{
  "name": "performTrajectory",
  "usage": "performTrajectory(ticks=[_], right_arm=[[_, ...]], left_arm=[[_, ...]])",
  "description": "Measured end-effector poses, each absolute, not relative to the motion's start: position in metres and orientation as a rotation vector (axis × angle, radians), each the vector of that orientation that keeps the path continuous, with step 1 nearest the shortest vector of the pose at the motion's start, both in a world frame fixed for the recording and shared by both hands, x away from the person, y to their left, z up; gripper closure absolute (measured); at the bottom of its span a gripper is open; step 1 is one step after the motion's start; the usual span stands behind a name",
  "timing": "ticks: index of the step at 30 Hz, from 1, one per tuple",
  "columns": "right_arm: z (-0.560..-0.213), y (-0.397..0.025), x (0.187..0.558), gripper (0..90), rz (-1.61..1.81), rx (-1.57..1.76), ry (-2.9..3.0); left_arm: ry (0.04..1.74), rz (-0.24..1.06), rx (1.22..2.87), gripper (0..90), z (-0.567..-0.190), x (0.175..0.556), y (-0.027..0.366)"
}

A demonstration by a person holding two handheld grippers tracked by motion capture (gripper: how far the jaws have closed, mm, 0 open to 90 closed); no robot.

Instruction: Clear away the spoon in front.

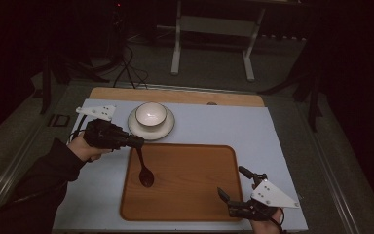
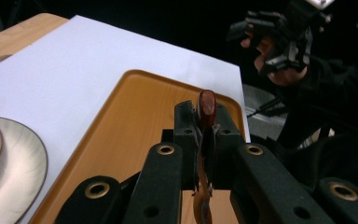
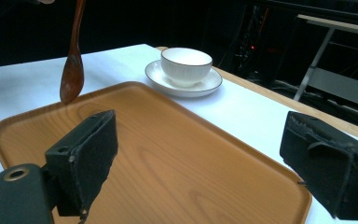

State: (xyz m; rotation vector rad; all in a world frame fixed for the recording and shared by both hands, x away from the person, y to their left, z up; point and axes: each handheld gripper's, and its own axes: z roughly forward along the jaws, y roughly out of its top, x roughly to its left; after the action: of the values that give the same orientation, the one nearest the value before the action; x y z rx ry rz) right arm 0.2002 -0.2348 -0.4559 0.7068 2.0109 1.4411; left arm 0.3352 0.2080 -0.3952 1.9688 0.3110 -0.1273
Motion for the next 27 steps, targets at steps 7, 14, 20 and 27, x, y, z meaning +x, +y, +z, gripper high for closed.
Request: performTrajectory(ticks=[7,14,20,27], right_arm=[[-0.456,-0.235,0.200,11.0,1.442,0.704,2.011],[-0.456,-0.236,0.200,11.1,1.440,0.702,2.008],[-0.456,-0.236,0.200,11.1,1.440,0.702,2.009],[-0.456,-0.236,0.200,11.1,1.438,0.701,2.010]], left_arm=[[0.273,-0.164,1.999,84.2,-0.404,0.326,0.196],[0.231,-0.232,2.068,84.2,-0.416,0.322,0.183],[0.222,-0.264,2.111,84.2,-0.426,0.320,0.179],[0.232,-0.306,2.129,84.1,-0.441,0.322,0.177]])
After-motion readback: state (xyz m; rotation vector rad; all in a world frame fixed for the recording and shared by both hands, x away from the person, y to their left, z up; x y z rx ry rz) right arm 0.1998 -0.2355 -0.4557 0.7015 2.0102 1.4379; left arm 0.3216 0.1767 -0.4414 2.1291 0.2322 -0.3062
